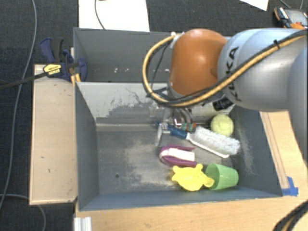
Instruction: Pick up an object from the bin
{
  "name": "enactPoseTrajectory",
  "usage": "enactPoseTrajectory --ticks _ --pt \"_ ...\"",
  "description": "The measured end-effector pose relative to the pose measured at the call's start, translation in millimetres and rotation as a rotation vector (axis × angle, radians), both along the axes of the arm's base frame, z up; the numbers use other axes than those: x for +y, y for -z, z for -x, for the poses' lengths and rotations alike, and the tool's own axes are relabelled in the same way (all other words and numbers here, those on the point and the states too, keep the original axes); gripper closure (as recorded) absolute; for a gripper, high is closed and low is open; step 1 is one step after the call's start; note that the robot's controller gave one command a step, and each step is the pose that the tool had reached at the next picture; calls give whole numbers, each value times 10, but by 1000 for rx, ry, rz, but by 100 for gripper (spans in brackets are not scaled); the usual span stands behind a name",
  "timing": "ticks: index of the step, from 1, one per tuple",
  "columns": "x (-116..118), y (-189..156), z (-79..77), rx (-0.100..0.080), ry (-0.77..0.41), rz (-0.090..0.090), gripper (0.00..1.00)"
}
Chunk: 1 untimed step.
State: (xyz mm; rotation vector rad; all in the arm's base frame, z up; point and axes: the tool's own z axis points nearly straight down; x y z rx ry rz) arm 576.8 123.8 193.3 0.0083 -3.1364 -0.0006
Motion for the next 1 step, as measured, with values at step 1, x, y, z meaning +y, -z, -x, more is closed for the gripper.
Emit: enactPoseTrajectory --ticks 1 --pt "-8 -48 -18 -8 5 -1 0"
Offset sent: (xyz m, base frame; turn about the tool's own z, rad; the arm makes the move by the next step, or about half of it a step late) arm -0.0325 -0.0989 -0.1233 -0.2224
